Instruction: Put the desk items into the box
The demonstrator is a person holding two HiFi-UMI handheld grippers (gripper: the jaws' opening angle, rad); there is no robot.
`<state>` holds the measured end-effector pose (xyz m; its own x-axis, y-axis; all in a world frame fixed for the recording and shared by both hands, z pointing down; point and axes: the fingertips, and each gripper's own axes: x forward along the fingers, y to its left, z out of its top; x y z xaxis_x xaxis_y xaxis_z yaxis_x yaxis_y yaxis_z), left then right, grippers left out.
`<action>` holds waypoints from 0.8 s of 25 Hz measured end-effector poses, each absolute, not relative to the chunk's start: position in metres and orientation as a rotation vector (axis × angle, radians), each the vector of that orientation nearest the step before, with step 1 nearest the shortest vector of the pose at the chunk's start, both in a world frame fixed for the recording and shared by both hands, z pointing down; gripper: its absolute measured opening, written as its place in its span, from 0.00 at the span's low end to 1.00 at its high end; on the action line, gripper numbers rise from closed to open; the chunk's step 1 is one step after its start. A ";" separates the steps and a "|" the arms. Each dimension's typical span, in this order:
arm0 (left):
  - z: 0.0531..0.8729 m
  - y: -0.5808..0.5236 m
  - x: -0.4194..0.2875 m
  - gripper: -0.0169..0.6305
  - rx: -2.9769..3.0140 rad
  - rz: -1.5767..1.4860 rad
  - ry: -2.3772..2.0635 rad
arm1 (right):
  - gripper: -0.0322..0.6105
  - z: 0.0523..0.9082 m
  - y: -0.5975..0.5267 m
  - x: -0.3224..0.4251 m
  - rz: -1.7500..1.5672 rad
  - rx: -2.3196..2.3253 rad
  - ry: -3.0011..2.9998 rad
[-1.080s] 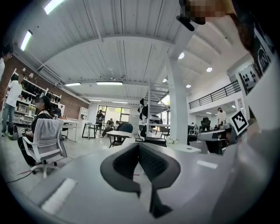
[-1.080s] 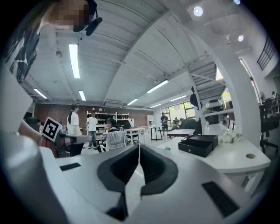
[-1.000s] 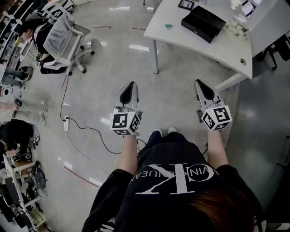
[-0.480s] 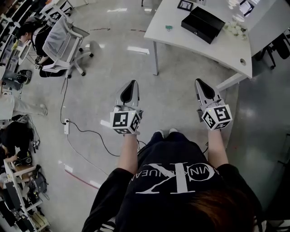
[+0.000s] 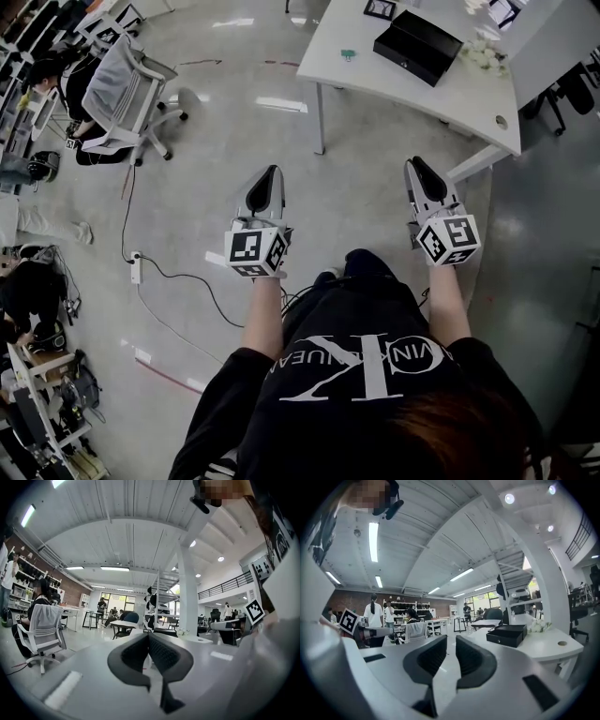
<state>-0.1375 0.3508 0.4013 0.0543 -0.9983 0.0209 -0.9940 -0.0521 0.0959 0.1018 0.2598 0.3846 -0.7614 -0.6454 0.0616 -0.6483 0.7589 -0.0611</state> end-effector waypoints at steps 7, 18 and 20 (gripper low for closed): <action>0.411 0.337 -0.136 0.04 2.221 -0.071 -2.068 | 0.11 0.392 0.249 0.100 0.135 1.075 -2.895; 0.410 0.269 -0.161 0.04 2.199 -0.051 -2.099 | 0.12 0.397 0.175 0.067 0.140 0.997 -2.918; 0.407 0.251 -0.163 0.04 2.202 -0.050 -2.104 | 0.12 0.396 0.155 0.062 0.139 0.979 -2.923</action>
